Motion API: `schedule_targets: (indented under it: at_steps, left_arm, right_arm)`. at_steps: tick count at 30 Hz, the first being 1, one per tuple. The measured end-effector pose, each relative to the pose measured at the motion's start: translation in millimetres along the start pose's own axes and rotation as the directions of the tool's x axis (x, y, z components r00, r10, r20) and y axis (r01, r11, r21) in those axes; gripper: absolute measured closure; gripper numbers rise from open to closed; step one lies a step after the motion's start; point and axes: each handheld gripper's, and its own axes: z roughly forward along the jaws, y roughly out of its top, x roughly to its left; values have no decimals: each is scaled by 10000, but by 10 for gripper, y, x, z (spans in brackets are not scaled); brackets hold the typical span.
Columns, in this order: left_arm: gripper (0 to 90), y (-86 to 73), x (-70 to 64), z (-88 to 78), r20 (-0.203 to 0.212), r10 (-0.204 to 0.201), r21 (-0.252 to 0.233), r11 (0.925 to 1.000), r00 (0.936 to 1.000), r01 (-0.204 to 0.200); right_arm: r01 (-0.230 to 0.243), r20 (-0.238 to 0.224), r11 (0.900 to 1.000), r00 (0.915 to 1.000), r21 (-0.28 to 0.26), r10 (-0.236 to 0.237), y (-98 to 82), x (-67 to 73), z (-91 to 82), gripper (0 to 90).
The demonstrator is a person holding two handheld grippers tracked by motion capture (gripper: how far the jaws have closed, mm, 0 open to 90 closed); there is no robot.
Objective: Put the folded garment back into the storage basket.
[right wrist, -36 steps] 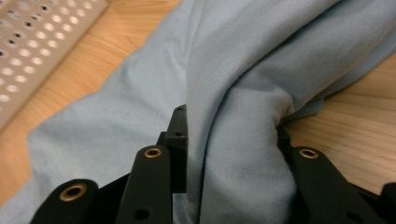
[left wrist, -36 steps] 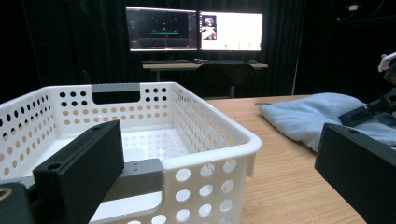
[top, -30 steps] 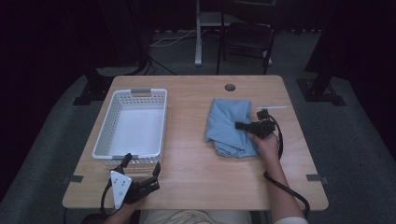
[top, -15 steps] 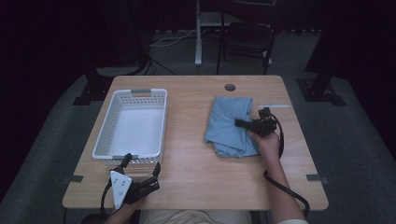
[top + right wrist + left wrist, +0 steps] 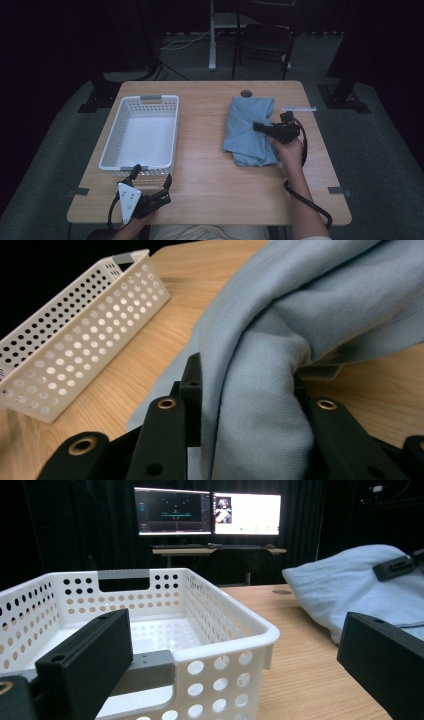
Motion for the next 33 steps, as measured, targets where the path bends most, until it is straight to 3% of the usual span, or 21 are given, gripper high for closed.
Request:
schedule_targets:
  at_steps: [15,33]
  left_arm:
    - [26,0,-1,2,-2,0,10,10000,10000,0]
    - [26,1,-1,4,9,12,38,10000,10000,-12]
  right_arm:
    - [165,-342,9984,9992,-538,-184,140,139,-172,669]
    - [519,-580,9904,9965,-1285,-598,525,426,-458,669]
